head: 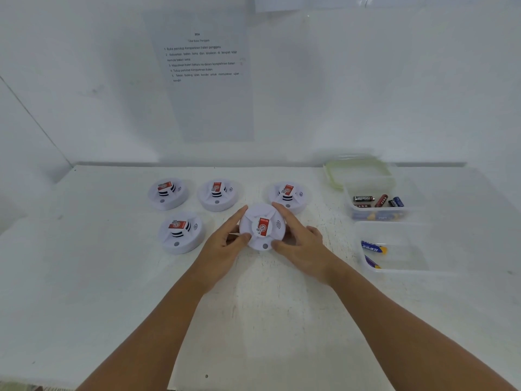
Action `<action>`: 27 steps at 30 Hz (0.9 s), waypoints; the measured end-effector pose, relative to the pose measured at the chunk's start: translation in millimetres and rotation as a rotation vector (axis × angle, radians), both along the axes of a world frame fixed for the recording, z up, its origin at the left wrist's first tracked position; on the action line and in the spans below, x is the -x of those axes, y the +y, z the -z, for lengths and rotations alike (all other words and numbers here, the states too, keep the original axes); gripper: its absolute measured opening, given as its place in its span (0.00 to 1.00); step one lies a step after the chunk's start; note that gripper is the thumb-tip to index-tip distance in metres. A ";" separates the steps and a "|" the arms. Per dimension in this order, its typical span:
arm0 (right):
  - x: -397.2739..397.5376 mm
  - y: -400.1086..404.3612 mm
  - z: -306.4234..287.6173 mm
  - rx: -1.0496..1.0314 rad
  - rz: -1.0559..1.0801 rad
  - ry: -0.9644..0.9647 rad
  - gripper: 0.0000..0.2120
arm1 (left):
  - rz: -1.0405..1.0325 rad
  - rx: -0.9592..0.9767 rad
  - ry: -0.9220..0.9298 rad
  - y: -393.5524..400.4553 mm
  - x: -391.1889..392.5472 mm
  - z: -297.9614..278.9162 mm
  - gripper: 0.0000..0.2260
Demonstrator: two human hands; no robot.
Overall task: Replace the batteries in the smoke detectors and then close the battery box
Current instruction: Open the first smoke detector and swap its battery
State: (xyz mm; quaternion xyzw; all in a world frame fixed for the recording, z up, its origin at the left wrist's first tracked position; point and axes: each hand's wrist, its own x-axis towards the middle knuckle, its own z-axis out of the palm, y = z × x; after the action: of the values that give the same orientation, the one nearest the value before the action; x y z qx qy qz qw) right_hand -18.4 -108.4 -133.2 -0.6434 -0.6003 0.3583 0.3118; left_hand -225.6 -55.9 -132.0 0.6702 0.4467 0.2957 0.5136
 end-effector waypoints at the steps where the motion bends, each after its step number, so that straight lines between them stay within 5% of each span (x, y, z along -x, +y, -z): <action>1: 0.2 0.2 -0.3 -0.001 0.003 -0.001 0.36 | -0.001 0.001 -0.001 0.0 0.0 -0.1 0.25; 27: 1.7 0.8 -0.2 -0.009 0.008 -0.015 0.36 | 0.002 0.002 -0.002 -0.8 -0.2 -0.5 0.25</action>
State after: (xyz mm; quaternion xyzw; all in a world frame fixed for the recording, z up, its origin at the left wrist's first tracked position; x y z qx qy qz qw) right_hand -20.2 -107.5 -133.0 -0.6472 -0.6015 0.3495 0.3118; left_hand -225.4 -56.8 -131.5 0.6700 0.4458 0.2954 0.5149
